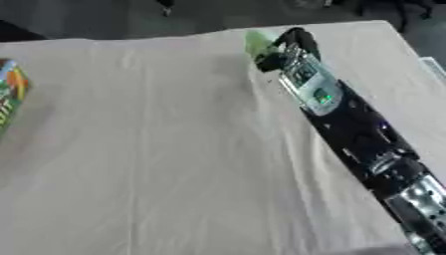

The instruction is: Pick up the objects with one hand, pass them to the other hand, and then place them into the box on the other side of the table.

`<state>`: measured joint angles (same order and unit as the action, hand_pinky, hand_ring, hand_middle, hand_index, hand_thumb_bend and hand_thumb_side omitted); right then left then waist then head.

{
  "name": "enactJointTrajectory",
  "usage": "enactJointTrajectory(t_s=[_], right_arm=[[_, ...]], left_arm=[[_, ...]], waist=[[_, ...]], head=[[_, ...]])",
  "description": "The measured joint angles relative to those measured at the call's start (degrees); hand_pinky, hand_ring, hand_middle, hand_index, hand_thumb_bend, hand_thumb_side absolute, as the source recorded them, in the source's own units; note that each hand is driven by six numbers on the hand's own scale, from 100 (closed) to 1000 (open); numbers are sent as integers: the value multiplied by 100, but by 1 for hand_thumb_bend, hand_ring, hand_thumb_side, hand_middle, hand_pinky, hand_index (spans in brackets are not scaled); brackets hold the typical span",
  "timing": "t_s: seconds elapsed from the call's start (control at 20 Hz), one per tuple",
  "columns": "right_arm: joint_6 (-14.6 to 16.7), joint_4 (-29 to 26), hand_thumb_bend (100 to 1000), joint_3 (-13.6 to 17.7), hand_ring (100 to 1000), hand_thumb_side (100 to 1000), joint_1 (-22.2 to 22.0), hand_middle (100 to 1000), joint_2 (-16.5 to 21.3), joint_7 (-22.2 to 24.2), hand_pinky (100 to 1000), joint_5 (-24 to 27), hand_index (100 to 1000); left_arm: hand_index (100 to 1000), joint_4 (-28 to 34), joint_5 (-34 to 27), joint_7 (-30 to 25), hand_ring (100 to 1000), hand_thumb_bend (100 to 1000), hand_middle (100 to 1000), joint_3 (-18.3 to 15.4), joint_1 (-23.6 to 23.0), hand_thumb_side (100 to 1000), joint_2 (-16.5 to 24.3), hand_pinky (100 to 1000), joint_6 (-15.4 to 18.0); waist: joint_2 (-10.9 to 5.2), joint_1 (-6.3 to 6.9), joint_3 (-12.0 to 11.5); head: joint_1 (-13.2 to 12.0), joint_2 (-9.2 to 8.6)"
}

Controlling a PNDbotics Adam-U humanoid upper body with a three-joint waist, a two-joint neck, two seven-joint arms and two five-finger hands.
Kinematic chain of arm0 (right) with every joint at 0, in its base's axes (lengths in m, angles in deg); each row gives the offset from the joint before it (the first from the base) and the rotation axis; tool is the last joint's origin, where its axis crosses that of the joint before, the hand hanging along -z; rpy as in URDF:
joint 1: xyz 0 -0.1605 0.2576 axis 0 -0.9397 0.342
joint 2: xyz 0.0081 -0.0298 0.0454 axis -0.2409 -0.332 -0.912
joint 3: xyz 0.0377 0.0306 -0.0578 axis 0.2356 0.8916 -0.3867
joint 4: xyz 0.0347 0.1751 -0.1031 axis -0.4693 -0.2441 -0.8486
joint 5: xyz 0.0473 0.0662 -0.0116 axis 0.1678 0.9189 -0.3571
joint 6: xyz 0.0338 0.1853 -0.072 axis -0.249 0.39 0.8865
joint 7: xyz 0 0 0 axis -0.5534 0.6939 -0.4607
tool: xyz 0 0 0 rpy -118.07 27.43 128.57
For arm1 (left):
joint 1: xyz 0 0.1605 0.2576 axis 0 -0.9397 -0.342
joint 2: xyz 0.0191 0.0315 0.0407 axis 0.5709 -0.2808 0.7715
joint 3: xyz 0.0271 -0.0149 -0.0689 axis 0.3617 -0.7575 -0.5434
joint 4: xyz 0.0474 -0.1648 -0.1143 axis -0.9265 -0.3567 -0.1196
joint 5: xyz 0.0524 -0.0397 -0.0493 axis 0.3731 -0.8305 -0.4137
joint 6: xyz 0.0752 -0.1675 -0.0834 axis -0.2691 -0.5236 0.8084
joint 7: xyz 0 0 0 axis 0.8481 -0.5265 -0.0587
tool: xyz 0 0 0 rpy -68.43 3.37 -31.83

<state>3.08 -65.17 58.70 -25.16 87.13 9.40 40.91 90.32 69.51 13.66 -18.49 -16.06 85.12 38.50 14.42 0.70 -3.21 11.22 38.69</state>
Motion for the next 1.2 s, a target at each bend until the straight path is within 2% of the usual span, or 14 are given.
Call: enactJointTrajectory(t_s=[0.3, 0.55, 1.2], right_arm=[[21, -127, 305, 16, 357, 100, -2, 126, 110, -21, 561, 150, 323], [15, -353, 267, 24, 339, 100, -68, 113, 190, -15, 543, 167, 318], [105, -2332, 161, 469, 307, 100, -799, 100, 523, -105, 500, 253, 305]], left_arm=[[697, 0, 0, 3, 735, 374, 629, 0, -13, 439, 0, 584, -3], [697, 1, 0, 3, 736, 375, 630, 0, -18, 438, 0, 584, -3], [697, 4, -7, 22, 736, 375, 630, -1, -20, 435, 3, 583, -5]], waist=[[0, 4, 6], [0, 13, 19], [1, 70, 59]], head=[[-1, 0], [-4, -2], [-56, -5]])
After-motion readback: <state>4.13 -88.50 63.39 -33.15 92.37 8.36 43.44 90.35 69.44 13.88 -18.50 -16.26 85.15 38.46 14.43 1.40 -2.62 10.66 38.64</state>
